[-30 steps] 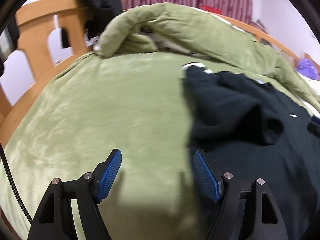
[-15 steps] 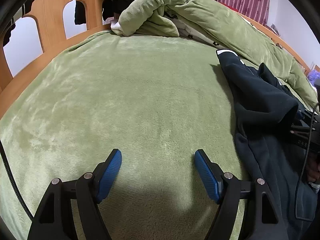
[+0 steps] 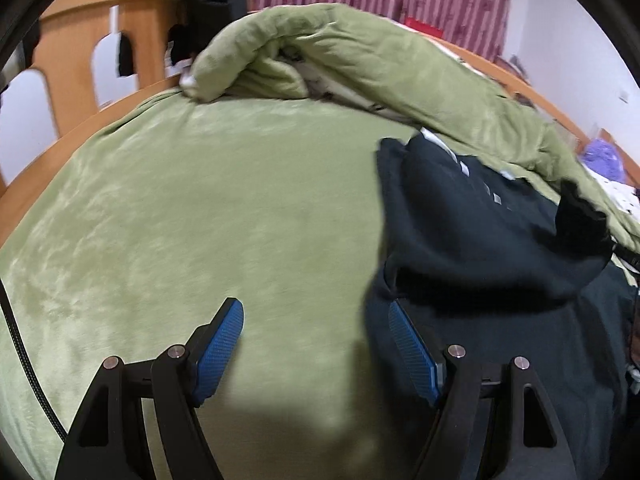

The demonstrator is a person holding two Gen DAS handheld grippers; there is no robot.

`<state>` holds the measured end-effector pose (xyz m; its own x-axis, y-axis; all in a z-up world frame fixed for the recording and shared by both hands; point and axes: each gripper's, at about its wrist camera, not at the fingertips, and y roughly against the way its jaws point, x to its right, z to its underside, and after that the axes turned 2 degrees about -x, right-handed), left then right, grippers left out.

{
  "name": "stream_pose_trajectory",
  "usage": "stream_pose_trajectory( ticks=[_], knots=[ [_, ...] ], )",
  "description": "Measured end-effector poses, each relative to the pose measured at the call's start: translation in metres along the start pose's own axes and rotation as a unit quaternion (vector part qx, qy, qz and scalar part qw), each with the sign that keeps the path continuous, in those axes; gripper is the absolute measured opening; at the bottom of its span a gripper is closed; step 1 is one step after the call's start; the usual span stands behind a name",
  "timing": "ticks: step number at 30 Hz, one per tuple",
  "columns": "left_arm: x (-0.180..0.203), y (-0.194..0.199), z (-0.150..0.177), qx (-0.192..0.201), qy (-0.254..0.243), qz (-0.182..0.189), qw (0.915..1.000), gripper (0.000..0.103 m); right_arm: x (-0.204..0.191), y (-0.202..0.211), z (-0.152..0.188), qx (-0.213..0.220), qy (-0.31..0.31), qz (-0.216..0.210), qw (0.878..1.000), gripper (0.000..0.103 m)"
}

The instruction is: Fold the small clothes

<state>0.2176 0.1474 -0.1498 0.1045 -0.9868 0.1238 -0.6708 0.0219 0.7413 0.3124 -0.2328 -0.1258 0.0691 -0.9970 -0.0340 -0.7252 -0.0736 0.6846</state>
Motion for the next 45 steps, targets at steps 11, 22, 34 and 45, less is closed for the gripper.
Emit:
stream_pose_trajectory(
  ticks=[11, 22, 34, 45],
  knots=[
    [0.060, -0.021, -0.007, -0.019, -0.028, 0.011, 0.9994, 0.074, 0.072, 0.012, 0.045, -0.042, -0.041, 0.033, 0.998, 0.042],
    [0.061, -0.054, 0.015, -0.053, -0.030, -0.005, 0.9982, 0.075, 0.102, 0.032, 0.067, -0.041, -0.044, 0.066, 0.996, 0.056],
    [0.069, -0.057, 0.019, -0.050, -0.047, -0.034, 0.9970, 0.081, 0.130, -0.011, 0.065, -0.057, -0.126, 0.050, 0.989, 0.063],
    [0.068, -0.057, 0.020, -0.052, -0.048, -0.034, 0.9969, 0.083, 0.110, -0.023, 0.073, -0.041, -0.063, 0.092, 0.993, 0.043]
  ],
)
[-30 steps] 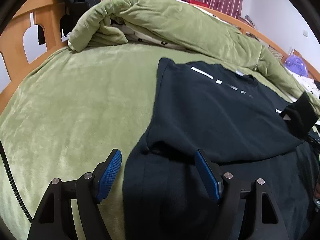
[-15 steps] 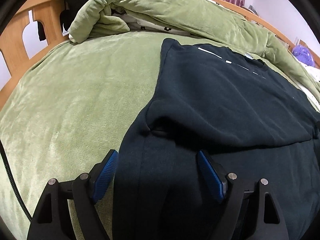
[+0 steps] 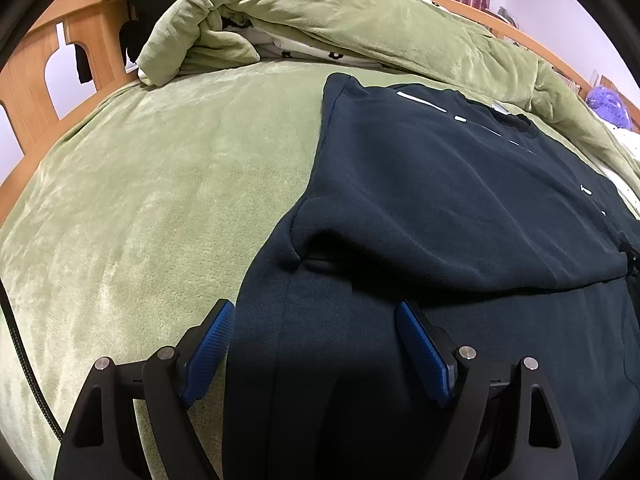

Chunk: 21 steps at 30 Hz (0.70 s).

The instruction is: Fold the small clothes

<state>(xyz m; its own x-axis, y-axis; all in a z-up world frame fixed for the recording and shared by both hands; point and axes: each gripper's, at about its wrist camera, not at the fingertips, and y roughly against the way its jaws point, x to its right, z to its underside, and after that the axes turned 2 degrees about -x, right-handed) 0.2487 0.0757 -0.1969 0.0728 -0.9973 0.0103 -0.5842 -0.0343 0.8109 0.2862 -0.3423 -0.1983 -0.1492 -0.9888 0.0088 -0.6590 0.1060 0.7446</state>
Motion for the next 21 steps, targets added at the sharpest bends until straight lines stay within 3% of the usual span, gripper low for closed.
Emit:
stream_pose_trajectory(
  ticks=[5, 11, 21],
  knots=[
    [-0.001, 0.000, 0.000, -0.001, -0.001, -0.002, 1.0000, 0.085, 0.003, -0.001, 0.001, -0.003, -0.005, -0.006, 1.000, 0.044],
    [-0.002, -0.001, 0.000, 0.000, 0.002, 0.001, 1.0000, 0.086, -0.010, -0.005, 0.001, -0.009, 0.024, 0.028, 0.999, 0.046],
    [-0.002, -0.001, 0.001, 0.001, 0.003, 0.001, 1.0000, 0.087, -0.008, -0.007, 0.002, -0.013, 0.020, 0.024, 0.999, 0.049]
  ],
)
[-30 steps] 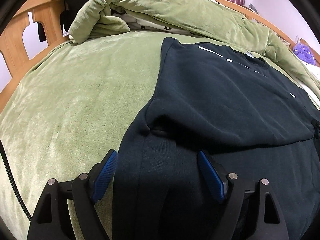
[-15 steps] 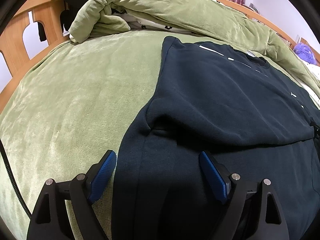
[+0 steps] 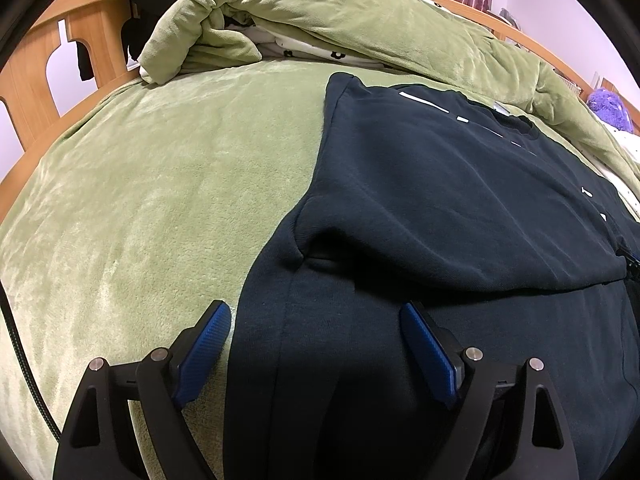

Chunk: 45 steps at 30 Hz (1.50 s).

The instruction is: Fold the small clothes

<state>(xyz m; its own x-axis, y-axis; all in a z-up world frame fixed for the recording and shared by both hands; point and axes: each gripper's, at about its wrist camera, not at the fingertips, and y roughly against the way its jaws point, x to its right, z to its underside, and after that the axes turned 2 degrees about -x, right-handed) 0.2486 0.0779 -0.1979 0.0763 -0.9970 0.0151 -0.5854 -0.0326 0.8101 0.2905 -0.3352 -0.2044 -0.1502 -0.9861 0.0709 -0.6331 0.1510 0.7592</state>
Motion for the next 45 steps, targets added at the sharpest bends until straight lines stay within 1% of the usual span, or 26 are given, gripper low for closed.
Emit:
stream_pose_trajectory(
  ticks=[5, 9, 45],
  knots=[
    [-0.0002, -0.0001, 0.0003, 0.000, 0.000, 0.000, 1.0000, 0.087, -0.0039, -0.0003, 0.0002, 0.000, 0.007, 0.012, 1.000, 0.050],
    [-0.0024, -0.0004, 0.0002, 0.000, 0.005, 0.007, 1.0000, 0.088, -0.0018, -0.0008, 0.0001, -0.001, 0.004, 0.007, 1.000, 0.051],
    [-0.0025, -0.0010, -0.0002, -0.001, 0.007, 0.009, 0.9999, 0.089, 0.0008, -0.0022, 0.0001, -0.002, -0.006, -0.001, 1.000, 0.054]
  ],
)
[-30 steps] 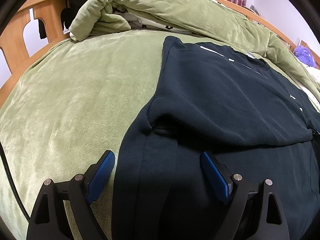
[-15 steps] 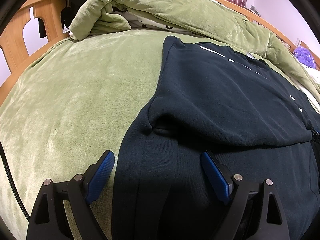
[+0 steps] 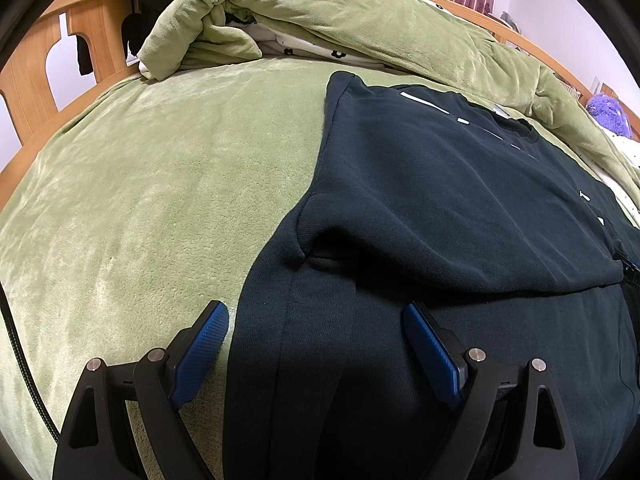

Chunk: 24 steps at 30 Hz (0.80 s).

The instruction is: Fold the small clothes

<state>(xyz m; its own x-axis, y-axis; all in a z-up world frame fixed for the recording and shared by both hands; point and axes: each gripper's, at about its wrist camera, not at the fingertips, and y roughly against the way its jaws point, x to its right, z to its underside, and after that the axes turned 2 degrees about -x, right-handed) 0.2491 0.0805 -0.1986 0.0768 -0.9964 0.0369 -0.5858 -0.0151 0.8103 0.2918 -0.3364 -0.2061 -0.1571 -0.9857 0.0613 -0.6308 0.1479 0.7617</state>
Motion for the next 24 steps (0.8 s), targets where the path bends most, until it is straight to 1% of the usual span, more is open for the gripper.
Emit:
stream_pose_trajectory(
  ticks=[16, 21, 24],
  knots=[
    [0.0008, -0.0001, -0.0001, 0.000, 0.002, 0.002, 1.0000, 0.090, 0.0006, 0.0001, 0.0001, 0.000, -0.002, -0.002, 1.000, 0.056],
    [0.0008, -0.0001, 0.0000, 0.000, 0.002, 0.002, 1.0000, 0.090, 0.0031, -0.0003, 0.0006, -0.001, -0.008, -0.002, 1.000, 0.059],
    [0.0011, -0.0002, 0.0001, 0.000, 0.002, 0.002, 1.0000, 0.090, 0.0033, -0.0004, 0.0006, -0.001, -0.009, -0.002, 1.000, 0.060]
  ],
)
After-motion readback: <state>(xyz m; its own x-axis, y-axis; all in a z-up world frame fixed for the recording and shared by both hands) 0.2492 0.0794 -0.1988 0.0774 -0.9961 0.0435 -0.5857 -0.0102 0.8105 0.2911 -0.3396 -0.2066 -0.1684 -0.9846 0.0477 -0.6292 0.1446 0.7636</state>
